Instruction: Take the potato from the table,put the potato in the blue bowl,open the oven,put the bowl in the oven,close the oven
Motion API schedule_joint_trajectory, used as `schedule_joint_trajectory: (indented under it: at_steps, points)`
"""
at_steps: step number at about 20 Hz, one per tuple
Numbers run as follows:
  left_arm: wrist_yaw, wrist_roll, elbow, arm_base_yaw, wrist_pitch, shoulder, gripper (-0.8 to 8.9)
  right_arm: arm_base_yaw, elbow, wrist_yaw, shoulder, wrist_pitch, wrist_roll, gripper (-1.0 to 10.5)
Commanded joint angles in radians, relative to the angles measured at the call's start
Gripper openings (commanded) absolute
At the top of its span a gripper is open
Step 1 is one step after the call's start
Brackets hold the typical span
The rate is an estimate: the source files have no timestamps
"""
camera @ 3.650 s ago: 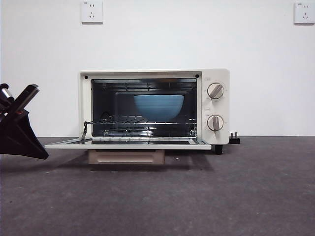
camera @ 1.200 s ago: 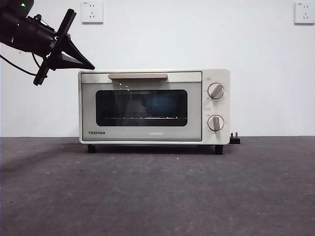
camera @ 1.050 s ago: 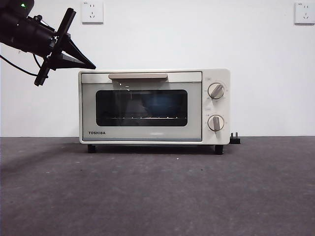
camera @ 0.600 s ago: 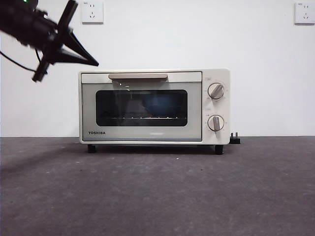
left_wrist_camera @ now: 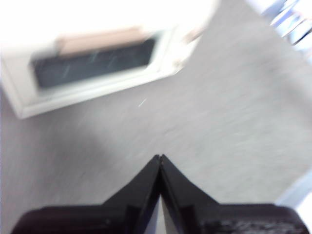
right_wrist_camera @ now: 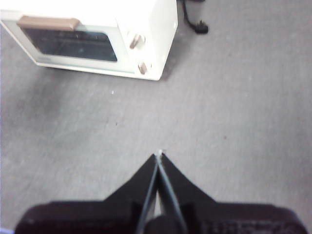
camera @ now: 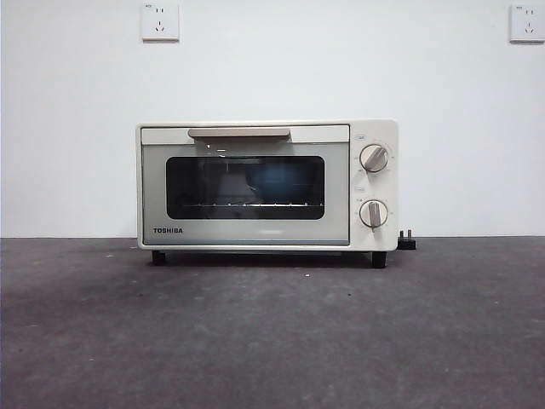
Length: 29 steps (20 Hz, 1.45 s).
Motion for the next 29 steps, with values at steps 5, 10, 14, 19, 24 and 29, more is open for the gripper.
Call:
schedule_joint_trajectory:
  at_steps: [5,10,14,19,24,29]
  points:
    - [-0.002,-0.005,0.001,-0.114,-0.044,-0.194,-0.04,0.001,-0.010,0.001,0.030,-0.003,0.019,0.0]
    - [-0.003,-0.005,0.001,-0.113,-0.044,-0.203,-0.04,0.001,-0.010,0.001,0.099,-0.004,0.019,0.0]
    - [-0.010,0.031,0.001,-0.098,-0.047,-0.182,-0.04,0.001,-0.010,0.001,0.195,-0.003,0.019,0.0]
    - [-0.088,0.433,-0.095,0.064,0.100,-0.222,-0.04,0.001,-0.010,0.002,0.327,0.000,0.019,0.0]
    - [-0.040,0.435,-0.554,0.311,0.679,-0.409,-0.04,0.001,-0.010,0.001,0.467,0.055,0.019,0.0]
    - [-0.124,0.375,-0.879,0.379,0.884,-0.560,-0.04,0.001,-0.010,0.019,0.565,0.252,0.019,0.0]
